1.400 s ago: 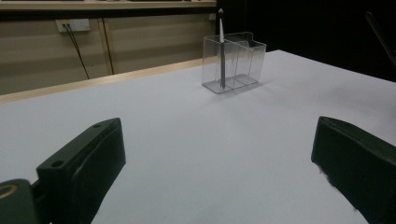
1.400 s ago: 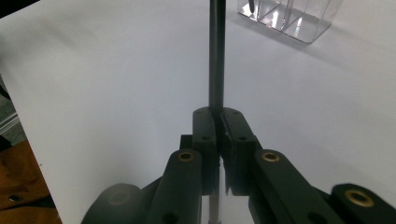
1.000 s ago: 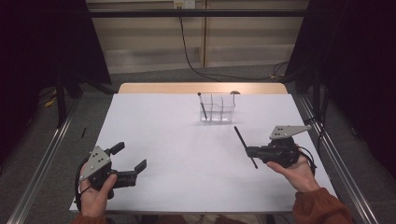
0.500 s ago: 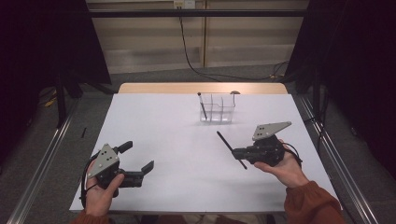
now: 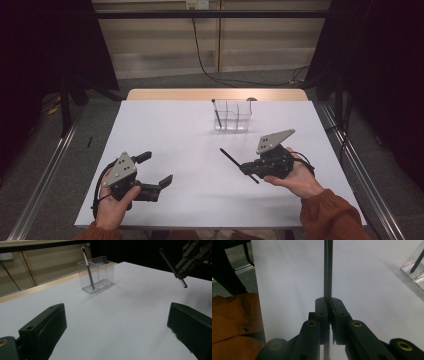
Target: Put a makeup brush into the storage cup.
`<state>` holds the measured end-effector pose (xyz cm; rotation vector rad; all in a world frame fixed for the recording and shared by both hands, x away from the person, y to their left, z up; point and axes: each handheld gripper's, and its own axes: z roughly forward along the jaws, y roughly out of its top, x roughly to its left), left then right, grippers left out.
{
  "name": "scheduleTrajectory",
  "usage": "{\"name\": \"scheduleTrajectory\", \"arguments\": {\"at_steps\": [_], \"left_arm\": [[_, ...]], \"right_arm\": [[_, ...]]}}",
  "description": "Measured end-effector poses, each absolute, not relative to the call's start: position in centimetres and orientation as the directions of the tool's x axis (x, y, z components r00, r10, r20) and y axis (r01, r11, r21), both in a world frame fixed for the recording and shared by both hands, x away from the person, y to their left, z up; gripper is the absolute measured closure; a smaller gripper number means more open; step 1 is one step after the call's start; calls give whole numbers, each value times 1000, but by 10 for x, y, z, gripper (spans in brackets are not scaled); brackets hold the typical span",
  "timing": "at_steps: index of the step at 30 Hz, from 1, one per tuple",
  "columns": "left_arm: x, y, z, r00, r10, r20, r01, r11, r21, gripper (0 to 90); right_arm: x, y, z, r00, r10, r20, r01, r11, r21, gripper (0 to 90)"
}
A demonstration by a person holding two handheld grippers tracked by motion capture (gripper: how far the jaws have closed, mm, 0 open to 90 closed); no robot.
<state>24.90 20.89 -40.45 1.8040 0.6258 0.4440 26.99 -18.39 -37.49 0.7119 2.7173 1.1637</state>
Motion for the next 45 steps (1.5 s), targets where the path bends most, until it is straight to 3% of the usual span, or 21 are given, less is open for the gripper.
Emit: {"name": "scheduleTrajectory", "arguments": {"at_steps": [22,31,45], "left_arm": [[252,186,-396,861,509,21,182,-346,920,25],[258,174,-389,884,466,32,175,-393,903,24],[266,150,-384,921,388,26,169,-459,872,26]], "right_arm": [[279,-149,-378,-933,353,75,338,780,527,845],[278,-140,-374,-953,301,28,276,829,487,845],[278,-121,-378,-972,228,53,231,895,382,844]]}}
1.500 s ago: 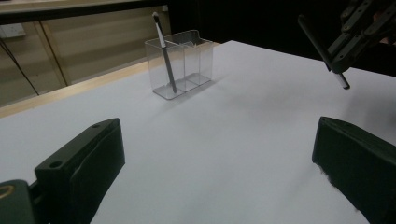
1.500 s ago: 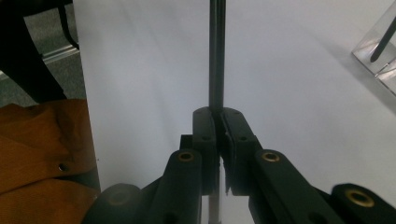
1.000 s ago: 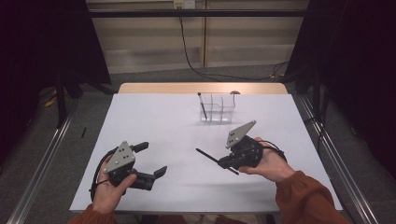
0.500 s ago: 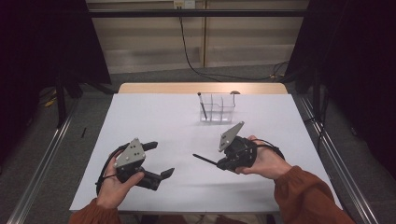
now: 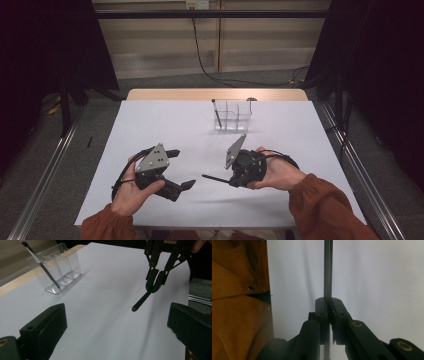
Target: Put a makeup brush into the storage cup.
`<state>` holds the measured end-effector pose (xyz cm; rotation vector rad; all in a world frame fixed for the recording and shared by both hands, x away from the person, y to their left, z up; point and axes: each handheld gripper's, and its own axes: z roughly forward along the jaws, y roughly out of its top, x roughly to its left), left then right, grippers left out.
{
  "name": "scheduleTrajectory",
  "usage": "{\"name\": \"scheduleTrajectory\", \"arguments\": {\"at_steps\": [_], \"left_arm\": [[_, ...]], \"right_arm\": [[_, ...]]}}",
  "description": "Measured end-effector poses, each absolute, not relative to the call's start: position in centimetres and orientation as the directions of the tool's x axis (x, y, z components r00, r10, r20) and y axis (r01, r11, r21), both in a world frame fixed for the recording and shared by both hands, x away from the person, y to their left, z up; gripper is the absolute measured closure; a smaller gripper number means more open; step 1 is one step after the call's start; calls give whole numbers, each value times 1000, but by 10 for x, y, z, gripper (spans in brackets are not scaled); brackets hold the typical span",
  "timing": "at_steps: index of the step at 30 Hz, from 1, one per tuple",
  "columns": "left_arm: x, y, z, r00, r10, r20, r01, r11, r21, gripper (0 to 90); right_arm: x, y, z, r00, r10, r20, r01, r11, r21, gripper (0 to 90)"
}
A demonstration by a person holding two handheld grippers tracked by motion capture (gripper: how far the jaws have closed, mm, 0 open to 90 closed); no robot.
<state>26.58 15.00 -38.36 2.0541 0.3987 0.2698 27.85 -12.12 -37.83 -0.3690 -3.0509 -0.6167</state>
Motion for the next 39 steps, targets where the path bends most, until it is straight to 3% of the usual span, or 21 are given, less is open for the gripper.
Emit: {"name": "scheduleTrajectory", "arguments": {"at_steps": [19,27,39], "left_arm": [[270,122,-384,960,278,13,155,-572,806,29],[269,114,-386,976,216,-39,168,-620,767,38],[267,106,-396,983,177,-39,155,-709,688,78]], "right_arm": [[282,-107,-383,-989,128,72,142,954,264,845],[283,-101,-381,-991,118,66,131,959,253,845],[285,-94,-382,-993,99,60,111,958,265,845]]}}
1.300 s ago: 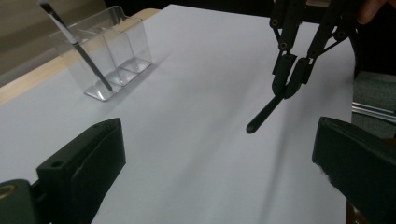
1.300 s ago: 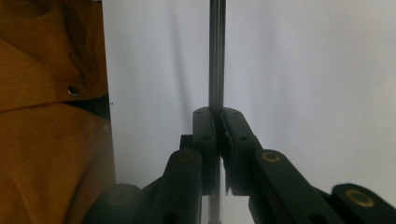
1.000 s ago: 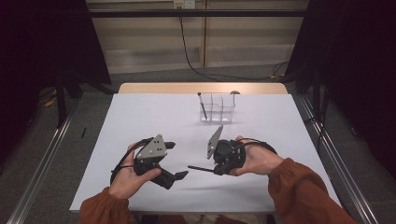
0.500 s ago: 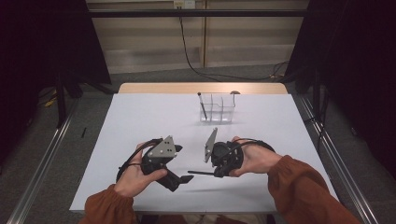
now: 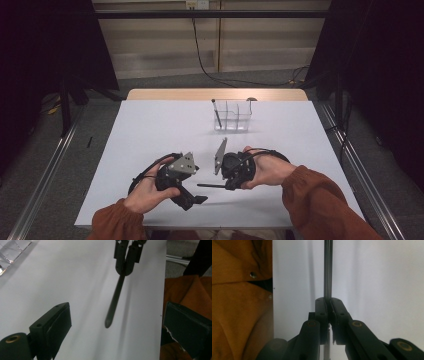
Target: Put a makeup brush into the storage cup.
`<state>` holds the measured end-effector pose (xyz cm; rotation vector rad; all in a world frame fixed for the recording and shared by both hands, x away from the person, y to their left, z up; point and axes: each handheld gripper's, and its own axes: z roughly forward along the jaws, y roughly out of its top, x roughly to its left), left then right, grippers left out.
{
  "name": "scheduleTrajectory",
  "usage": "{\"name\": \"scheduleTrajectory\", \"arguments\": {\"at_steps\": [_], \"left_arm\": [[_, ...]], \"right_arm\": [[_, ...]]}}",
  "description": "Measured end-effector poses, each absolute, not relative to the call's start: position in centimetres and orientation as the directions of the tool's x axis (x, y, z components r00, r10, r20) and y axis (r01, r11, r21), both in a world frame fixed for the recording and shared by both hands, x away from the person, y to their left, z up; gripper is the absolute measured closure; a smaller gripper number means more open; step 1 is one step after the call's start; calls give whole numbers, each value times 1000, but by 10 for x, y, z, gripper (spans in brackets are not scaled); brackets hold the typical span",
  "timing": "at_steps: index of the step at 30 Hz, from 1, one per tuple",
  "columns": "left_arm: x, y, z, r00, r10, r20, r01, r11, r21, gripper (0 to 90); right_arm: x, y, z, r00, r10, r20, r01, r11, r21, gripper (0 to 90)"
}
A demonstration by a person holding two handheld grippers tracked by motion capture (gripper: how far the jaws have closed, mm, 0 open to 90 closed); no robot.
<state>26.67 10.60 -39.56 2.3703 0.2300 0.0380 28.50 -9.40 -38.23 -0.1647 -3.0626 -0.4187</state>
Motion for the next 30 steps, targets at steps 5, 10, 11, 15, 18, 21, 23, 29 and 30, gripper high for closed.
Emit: {"name": "scheduleTrajectory", "arguments": {"at_steps": [5,10,11,15,18,21,23,29,30], "left_arm": [[264,101,-400,984,177,-35,155,-732,664,80],[267,101,-401,982,186,-46,171,-741,650,129],[268,101,-401,981,187,-53,176,-738,652,169],[271,101,-401,980,191,-64,186,-738,649,276],[274,99,-402,976,196,-92,210,-743,635,336],[277,98,-403,975,189,-115,219,-742,634,374],[279,97,-404,976,180,-126,219,-746,629,443],[281,91,-409,979,142,-143,201,-742,639,621],[281,90,-409,978,147,-147,208,-737,644,646]], "right_arm": [[285,-94,-383,-993,96,67,110,961,255,845],[284,-93,-382,-994,90,64,103,960,261,845],[284,-93,-383,-994,89,65,103,959,263,845],[286,-94,-386,-993,89,74,105,960,261,845],[285,-92,-387,-994,77,72,94,960,263,845],[284,-92,-387,-994,84,71,100,958,267,845],[283,-92,-386,-995,78,69,94,960,265,845],[281,-91,-386,-995,73,67,88,957,277,845],[281,-92,-386,-995,73,64,88,958,274,844]]}}
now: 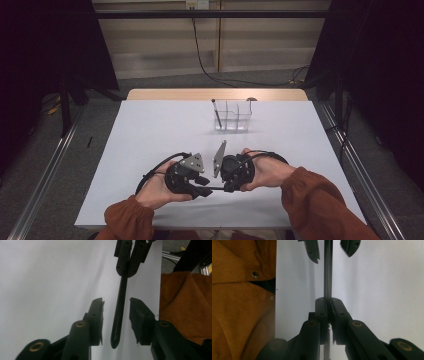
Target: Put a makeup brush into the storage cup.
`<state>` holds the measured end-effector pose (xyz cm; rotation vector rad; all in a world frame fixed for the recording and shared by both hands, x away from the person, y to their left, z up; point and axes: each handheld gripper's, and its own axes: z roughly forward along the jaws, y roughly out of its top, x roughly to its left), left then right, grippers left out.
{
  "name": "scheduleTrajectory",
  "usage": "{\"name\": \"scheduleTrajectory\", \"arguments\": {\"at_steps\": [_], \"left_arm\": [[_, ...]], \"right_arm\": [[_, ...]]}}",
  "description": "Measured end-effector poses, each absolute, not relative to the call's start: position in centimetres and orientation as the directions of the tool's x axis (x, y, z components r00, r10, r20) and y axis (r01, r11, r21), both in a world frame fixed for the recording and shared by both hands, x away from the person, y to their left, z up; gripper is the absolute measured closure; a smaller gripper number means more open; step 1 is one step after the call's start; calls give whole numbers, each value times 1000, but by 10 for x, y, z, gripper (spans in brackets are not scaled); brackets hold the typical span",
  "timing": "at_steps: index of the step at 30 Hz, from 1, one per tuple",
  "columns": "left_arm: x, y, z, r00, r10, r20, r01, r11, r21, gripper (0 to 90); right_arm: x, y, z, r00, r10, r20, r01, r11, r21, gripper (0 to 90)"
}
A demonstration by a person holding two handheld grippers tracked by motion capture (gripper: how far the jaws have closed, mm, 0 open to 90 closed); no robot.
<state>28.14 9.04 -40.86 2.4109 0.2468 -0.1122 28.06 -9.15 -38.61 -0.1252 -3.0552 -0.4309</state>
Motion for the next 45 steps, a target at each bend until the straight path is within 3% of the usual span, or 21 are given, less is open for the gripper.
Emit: {"name": "scheduleTrajectory", "arguments": {"at_steps": [9,28,45], "left_arm": [[285,90,-412,977,119,-175,204,-741,640,759],[286,85,-411,971,119,-208,228,-725,650,837],[284,92,-407,969,145,-198,242,-702,670,838]], "right_arm": [[280,-92,-386,-995,71,63,86,954,286,845],[282,-100,-385,-997,70,19,73,942,329,813],[283,-124,-388,-987,149,57,158,877,454,408]]}}
